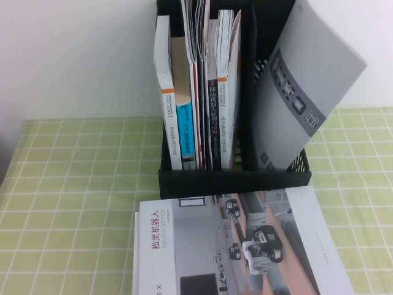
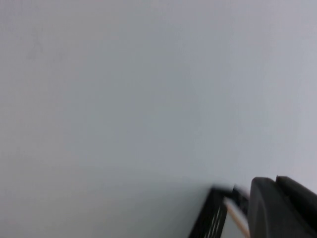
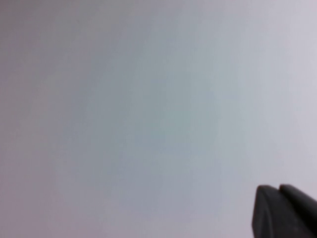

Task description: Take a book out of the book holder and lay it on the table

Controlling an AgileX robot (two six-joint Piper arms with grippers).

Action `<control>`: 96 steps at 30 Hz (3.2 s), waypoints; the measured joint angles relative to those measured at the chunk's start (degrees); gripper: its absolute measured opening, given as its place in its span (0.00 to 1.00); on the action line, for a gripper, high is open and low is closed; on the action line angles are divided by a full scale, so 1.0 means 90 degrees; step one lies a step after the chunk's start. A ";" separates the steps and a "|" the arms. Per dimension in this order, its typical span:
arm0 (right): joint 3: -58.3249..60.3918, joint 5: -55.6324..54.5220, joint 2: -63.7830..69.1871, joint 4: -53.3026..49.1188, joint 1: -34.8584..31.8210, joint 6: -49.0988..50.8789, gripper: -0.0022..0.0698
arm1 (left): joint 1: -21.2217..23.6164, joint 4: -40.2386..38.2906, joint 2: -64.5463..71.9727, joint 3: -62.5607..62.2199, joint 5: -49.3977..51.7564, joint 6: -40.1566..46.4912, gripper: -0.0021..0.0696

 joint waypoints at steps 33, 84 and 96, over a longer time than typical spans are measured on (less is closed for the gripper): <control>0.0758 0.4442 0.2081 0.1783 0.0490 -0.2794 0.03 | -0.0456 -0.9080 0.5443 -0.0683 0.3247 0.7569 0.03; -0.0735 0.1811 0.6336 0.5823 0.0887 -0.5099 0.03 | -0.2942 -0.5709 0.9374 -0.6568 0.3146 0.7746 0.03; -0.1150 0.1562 0.6732 0.5823 0.0887 -0.5464 0.03 | -0.3479 -0.4640 0.9418 -0.8010 0.3113 0.7143 0.03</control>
